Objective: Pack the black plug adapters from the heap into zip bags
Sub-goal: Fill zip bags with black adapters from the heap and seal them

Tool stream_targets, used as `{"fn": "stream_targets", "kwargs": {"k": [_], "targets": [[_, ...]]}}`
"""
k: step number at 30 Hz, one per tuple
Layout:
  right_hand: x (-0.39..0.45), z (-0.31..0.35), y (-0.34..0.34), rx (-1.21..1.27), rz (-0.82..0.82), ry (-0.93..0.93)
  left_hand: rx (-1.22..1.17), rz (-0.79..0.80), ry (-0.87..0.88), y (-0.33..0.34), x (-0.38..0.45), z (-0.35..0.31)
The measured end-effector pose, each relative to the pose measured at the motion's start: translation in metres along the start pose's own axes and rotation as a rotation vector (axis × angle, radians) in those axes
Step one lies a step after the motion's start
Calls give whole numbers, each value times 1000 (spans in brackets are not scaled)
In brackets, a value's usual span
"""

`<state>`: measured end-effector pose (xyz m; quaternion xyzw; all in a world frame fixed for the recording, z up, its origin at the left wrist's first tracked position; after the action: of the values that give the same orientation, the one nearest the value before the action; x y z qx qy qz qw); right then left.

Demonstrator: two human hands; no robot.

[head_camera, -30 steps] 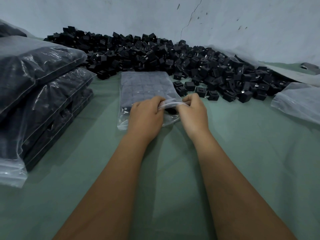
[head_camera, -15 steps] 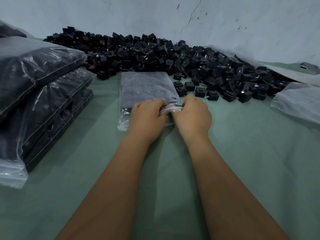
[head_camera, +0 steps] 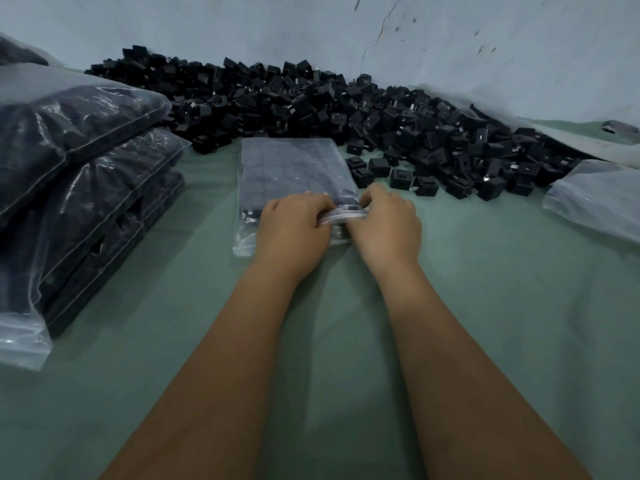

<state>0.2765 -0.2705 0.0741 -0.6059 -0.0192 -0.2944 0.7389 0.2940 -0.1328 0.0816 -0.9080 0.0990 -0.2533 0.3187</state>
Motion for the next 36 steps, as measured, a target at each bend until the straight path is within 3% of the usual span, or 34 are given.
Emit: {"fn": "stream_targets", "kwargs": {"k": [4,7,12,15,21,23,25,27,29,31,36], "targets": [[0,0,3,-43,-2,26,29,6,7,1,0,1],[1,0,3,67,-20,5,42,8,8,1,0,2],[-3,9,-3,185,-121,-188,68,6,32,2,0,2],[-3,13,0,156,-64,-276,82,9,42,3,-1,1],[-2,12,5,219,40,-230,107,22,55,3,-1,2],[-2,11,4,369,165,-216,109,20,61,4,-1,2],[-2,8,-1,769,261,-111,108,21,56,4,-2,2],[4,-3,-5,1008,185,36,96,17,44,3,-1,3],[14,-17,-2,956,81,175,88,15,37,3,-2,2],[26,-23,4,785,51,201,97,19,39,4,-2,2],[54,-13,20,448,222,-15,103,11,47,4,-1,4]]}}
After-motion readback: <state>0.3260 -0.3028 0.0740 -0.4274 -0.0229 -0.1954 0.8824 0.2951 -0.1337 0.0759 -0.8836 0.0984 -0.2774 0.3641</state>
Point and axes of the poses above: each hand's wrist, its own x-axis towards the middle knuckle, its own y-axis out of the palm, z = x × y, the point moved 3 cm from there along x, towards the middle knuckle, and after that the axes turned 12 degrees about -x, right-handed, at the moved point
